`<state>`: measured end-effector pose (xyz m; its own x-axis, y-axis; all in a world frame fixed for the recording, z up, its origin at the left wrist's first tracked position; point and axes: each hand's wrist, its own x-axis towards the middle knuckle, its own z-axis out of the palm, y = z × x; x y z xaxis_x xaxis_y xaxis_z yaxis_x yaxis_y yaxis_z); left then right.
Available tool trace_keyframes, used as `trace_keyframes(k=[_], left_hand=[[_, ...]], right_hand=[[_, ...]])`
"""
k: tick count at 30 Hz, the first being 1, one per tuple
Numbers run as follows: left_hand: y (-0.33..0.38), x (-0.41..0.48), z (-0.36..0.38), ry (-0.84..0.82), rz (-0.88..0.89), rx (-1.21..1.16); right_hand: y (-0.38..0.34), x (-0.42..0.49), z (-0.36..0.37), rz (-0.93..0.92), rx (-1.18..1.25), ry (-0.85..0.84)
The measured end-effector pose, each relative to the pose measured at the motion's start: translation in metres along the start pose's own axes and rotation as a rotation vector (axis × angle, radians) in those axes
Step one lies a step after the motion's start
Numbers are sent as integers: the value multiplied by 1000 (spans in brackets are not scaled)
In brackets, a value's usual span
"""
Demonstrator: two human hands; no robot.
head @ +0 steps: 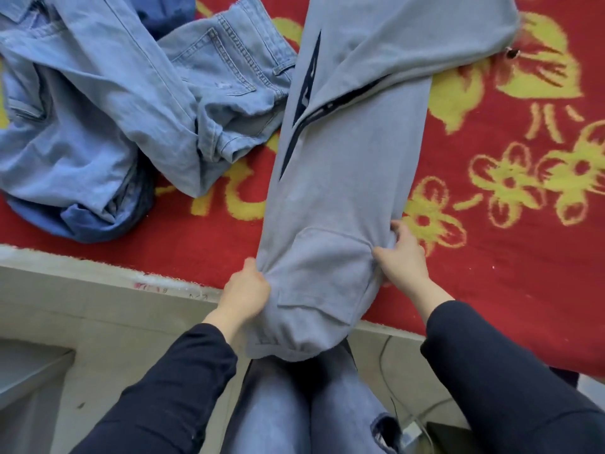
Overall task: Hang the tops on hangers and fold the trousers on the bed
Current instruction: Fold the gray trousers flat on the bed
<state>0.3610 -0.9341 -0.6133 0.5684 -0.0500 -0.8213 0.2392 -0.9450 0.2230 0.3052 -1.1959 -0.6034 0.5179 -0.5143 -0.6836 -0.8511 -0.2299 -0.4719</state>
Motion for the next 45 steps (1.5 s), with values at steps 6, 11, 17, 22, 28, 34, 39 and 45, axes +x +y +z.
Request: trace_keyframes(k=[6,11,17,22,28,34,39,45], left_hand=[[46,-15,-6,125,-80,-42],[150,31,-42,481,328,77],[238,122,-75,585,701,341],[267,173,-90,499,895,469],[281,180,-100,410,898,422],[292,194,-149,468,603,-601],[271,226,-169,412,371,-690],[267,243,-183,524,344,-674]], right_hand=[[0,9,-45,-85,-307,-17],[-57,88,-79,-164,-162,103],[-114,197,-98,-59,156,287],[-156,251,-109,118,716,513],[-241,274,-135,67,934,602],[-369,287,-113,-533,521,495],[-372,314,-55,-440,52,-85],[-316,323,-49,-658,-467,194]])
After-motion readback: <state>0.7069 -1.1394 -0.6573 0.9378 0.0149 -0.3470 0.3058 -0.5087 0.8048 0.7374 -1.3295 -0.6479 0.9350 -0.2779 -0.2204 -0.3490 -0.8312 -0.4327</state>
